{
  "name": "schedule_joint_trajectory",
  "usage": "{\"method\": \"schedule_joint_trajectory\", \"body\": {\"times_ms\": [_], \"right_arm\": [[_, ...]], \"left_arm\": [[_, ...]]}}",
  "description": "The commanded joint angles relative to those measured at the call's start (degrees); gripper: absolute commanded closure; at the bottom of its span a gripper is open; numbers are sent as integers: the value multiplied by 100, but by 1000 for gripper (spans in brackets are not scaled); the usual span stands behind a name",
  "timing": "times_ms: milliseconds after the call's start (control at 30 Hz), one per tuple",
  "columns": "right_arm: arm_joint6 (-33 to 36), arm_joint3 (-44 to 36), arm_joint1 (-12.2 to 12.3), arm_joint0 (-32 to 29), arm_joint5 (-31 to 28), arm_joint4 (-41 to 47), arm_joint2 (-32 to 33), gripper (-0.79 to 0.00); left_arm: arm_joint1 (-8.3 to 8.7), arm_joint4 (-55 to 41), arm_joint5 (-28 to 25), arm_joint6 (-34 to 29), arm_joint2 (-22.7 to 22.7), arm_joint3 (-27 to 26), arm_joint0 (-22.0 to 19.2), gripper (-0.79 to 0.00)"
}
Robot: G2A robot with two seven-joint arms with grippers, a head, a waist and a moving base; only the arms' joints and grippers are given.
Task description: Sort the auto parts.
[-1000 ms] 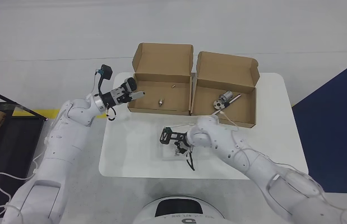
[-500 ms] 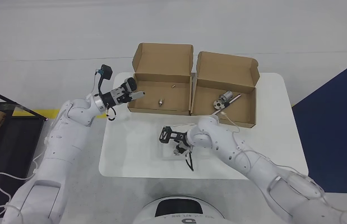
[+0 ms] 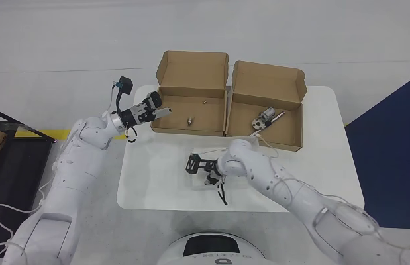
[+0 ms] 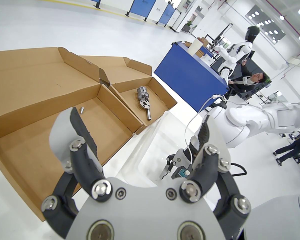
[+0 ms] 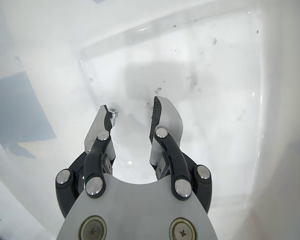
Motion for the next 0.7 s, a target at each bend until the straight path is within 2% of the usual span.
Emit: {"method": "schedule_joint_trajectory", "body": {"times_ms": [0,267,433,667], "right_arm": [[-5,8,-25,9,140,-33,-8,-305],[-203,-232,85,-126,273,-173,252,-274],[-92,-513,180,-303,291,-370,347,-268],[33,-589,196,-377,268,-410,373,-228]], "left_arm": [[0,0,0,0,0,0,-1,-785],[0,0,0,0,0,0,-1,-785],[0,0,0,0,0,0,-1,-785],[0,0,0,0,0,0,-1,-785]]}}
